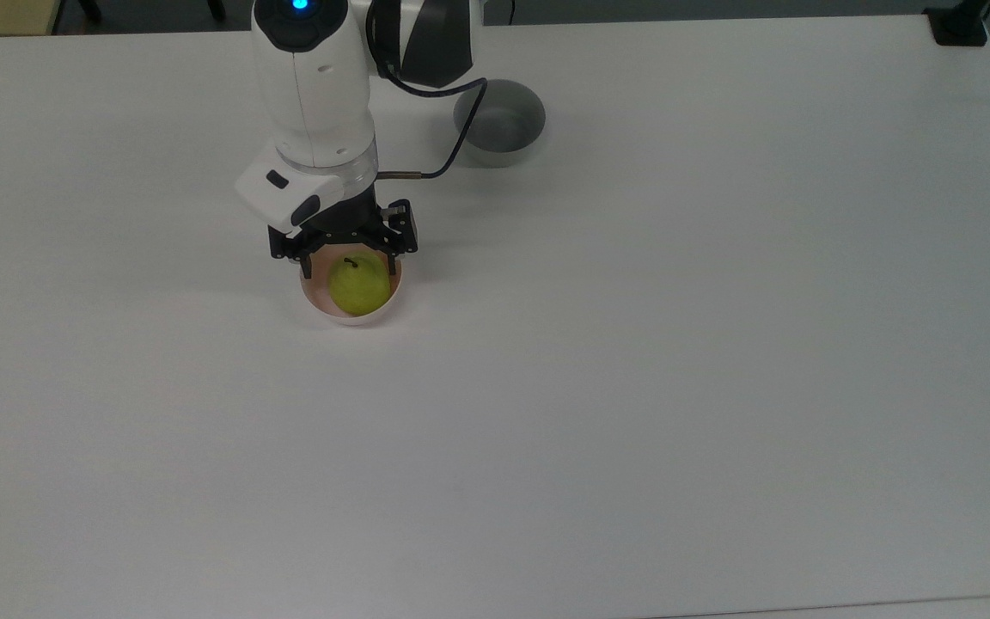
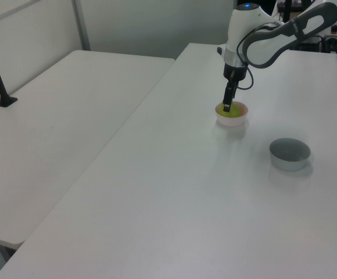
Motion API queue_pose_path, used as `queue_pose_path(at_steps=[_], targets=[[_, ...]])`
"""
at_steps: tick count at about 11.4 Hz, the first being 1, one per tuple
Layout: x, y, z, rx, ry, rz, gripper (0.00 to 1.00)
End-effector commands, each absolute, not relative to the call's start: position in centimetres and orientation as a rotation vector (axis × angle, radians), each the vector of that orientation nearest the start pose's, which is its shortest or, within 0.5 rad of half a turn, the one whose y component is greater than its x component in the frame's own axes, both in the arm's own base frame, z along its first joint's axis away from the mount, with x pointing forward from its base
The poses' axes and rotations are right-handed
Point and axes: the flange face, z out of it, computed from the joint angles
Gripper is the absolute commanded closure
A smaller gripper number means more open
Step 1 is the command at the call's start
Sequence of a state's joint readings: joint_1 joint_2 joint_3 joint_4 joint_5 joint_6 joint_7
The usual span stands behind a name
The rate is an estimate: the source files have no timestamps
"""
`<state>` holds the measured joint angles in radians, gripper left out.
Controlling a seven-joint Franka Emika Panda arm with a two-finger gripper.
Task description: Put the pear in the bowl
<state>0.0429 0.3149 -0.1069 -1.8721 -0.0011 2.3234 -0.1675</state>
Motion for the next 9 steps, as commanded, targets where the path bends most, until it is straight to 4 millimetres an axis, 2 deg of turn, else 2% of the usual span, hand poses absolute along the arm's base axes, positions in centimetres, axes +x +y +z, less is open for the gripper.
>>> queue_pose_path(at_steps=[1, 2, 3, 6, 9], targets=[[63.4, -3.7, 37.8, -3.191, -0.108, -0.231, 0.00], [63.4, -3.4, 38.4, -3.190, -0.095, -0.234, 0.00], [63.3, -3.5, 40.2, -3.188, -0.073, -0.225, 0.00], [63.2, -3.4, 45.6, -3.184, -0.057, -0.052, 0.00], [61.5, -3.4, 51.4, -3.165, 0.008, 0.032, 0.00]])
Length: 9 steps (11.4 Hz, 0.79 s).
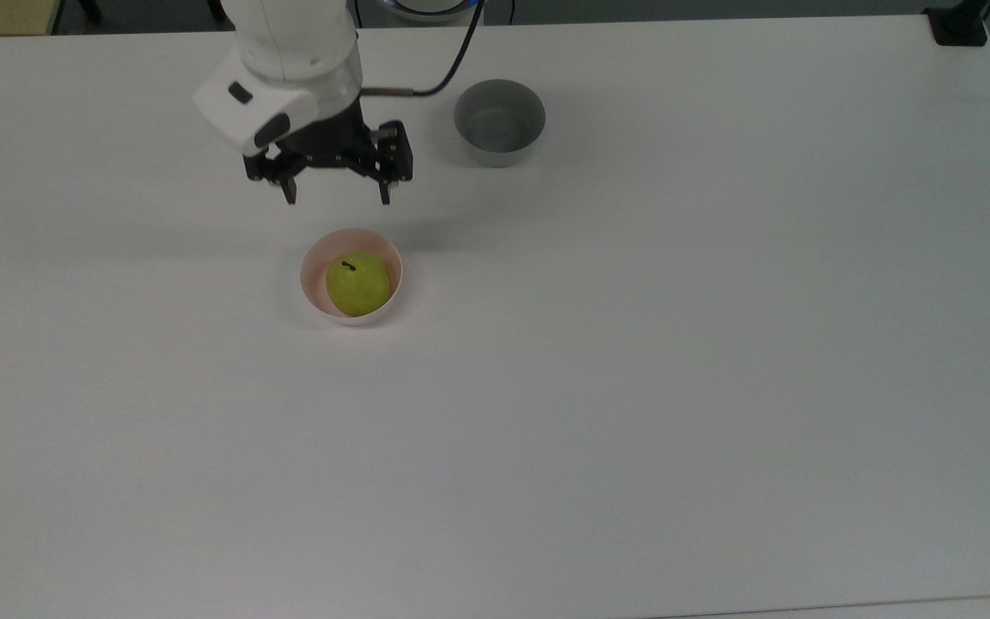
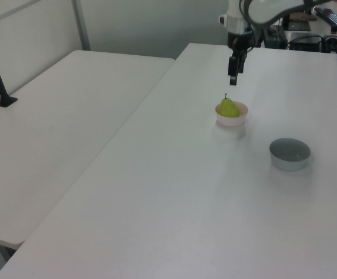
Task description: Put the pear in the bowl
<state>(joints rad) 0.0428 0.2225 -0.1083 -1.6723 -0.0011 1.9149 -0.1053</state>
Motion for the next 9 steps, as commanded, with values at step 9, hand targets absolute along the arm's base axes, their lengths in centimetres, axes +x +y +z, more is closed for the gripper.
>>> queue_pose_path(at_steps=[9], targets=[[53.6, -5.9, 64.1, -3.075, 0.203, 0.046, 0.00]])
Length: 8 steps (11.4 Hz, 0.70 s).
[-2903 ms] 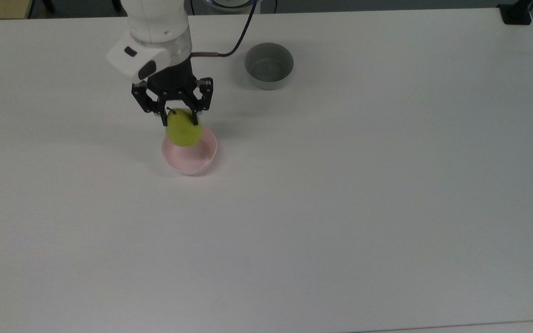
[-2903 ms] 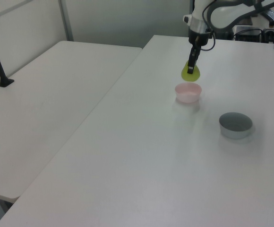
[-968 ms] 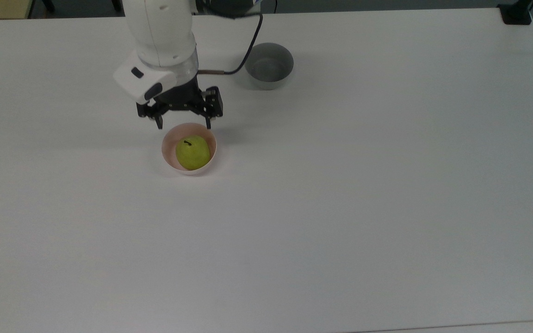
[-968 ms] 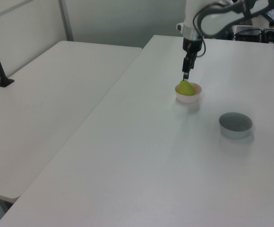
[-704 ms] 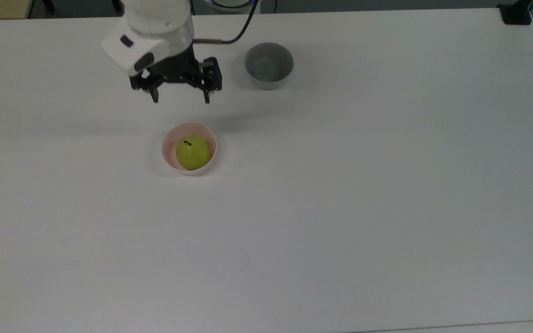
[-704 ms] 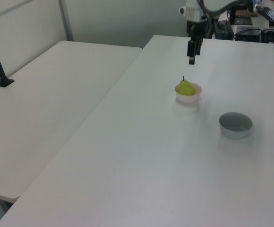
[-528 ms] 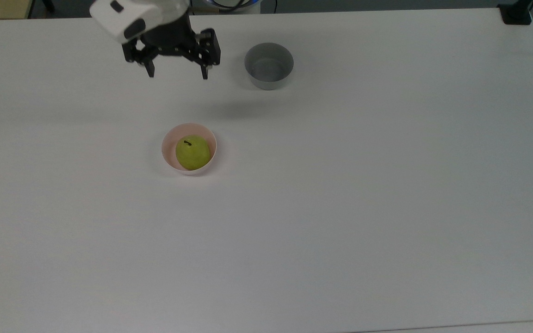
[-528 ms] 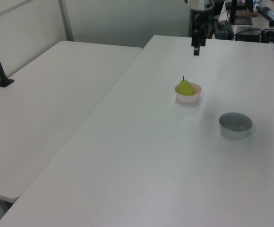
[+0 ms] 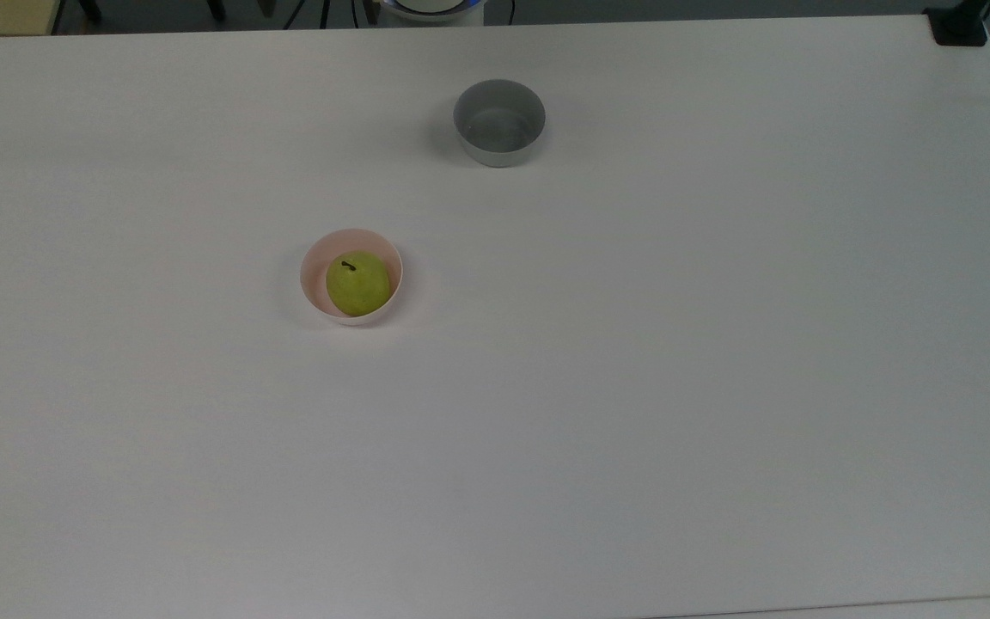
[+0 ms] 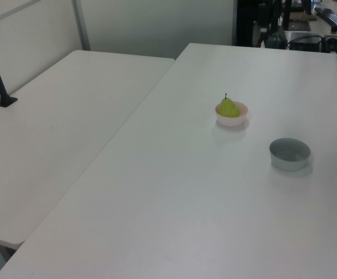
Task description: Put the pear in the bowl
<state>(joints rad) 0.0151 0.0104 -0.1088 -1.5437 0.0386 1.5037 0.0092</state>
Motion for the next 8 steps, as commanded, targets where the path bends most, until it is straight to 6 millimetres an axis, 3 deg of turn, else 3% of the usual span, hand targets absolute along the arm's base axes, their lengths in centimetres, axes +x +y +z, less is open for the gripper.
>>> queue_pose_path(at_steps=[1, 4, 8], targets=[[53.5, -6.9, 64.4, -3.067, 0.157, 0.013, 0.00], [52.5, -8.1, 65.7, -3.038, 0.044, -0.153, 0.00], [53.4, -8.3, 65.4, -3.057, 0.005, -0.253, 0.00]])
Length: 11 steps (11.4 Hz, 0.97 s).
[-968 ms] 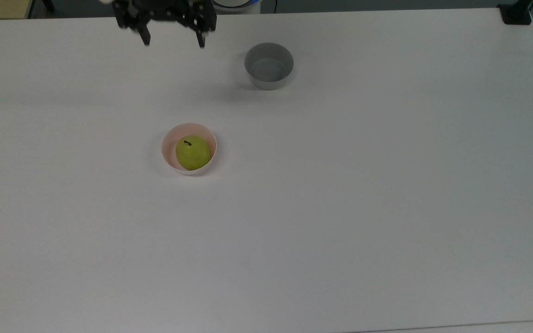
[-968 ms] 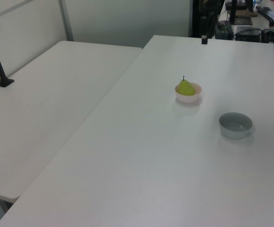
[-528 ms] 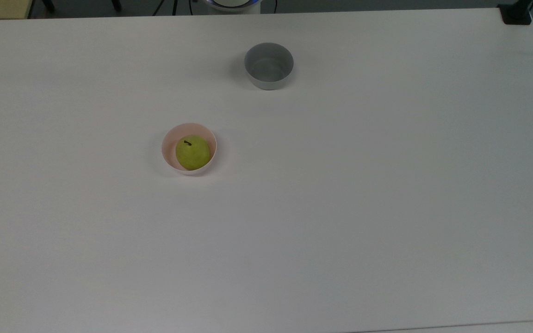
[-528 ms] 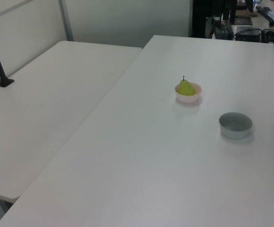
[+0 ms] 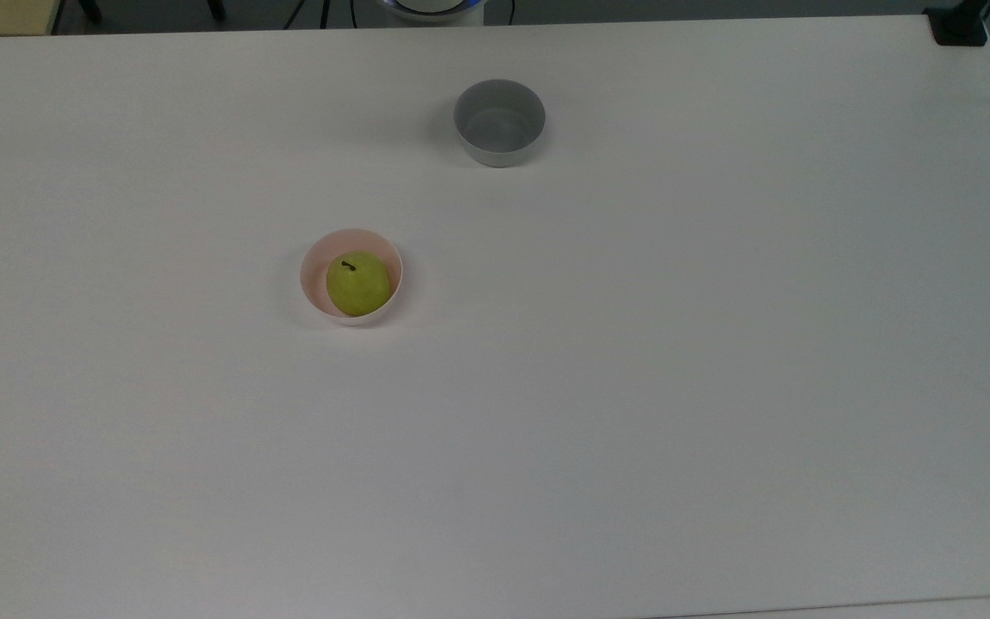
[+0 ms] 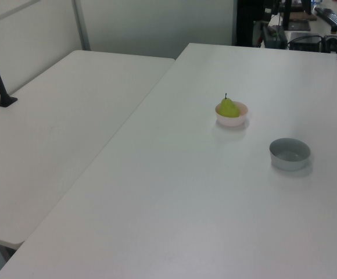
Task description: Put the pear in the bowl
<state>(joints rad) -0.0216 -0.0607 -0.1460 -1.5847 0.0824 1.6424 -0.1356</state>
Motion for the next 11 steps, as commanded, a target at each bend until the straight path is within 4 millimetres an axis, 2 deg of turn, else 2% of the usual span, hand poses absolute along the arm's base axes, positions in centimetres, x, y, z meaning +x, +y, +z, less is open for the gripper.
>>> queue_pose_path(at_steps=[1, 4, 11], targets=[[53.6, -7.7, 65.3, -3.061, -0.013, -0.249, 0.00], [54.3, -6.1, 64.2, -3.066, -0.060, -0.209, 0.00], [54.9, -6.1, 63.2, -3.071, -0.051, -0.180, 0.00]])
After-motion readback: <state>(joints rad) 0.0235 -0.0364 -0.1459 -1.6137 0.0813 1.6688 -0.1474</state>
